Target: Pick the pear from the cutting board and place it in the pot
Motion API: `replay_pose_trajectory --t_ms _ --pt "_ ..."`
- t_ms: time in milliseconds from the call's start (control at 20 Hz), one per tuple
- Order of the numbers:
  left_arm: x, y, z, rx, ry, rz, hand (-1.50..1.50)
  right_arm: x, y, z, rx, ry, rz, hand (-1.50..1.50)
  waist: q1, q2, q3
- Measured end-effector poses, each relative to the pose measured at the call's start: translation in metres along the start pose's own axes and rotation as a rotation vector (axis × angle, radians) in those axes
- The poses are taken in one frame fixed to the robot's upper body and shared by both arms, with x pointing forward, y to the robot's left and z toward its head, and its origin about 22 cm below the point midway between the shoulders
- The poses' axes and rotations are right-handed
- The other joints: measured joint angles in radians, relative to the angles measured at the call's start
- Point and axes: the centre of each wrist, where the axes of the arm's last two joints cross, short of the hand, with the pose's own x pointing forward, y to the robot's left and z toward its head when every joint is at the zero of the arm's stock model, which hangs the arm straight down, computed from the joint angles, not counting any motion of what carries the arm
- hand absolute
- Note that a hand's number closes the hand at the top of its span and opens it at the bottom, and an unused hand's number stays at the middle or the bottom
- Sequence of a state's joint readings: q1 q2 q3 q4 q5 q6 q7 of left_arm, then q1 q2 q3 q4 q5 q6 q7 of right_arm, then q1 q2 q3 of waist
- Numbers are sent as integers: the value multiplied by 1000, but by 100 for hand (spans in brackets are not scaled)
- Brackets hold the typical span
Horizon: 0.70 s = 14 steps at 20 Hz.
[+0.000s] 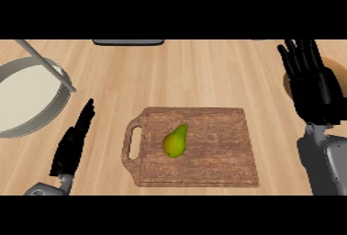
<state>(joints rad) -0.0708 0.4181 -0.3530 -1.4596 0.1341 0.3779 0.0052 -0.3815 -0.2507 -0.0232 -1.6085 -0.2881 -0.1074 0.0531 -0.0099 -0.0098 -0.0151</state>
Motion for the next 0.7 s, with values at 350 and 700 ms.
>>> replay_pose_trajectory --t_ms 350,700 --pt "34 -11 -15 -36 -41 159 0 -31 61 -3 103 147 -111 150 46 12 3" --pt "52 -7 -19 -43 -1 278 0 -65 93 47 -78 98 211 -150 11 4 11"
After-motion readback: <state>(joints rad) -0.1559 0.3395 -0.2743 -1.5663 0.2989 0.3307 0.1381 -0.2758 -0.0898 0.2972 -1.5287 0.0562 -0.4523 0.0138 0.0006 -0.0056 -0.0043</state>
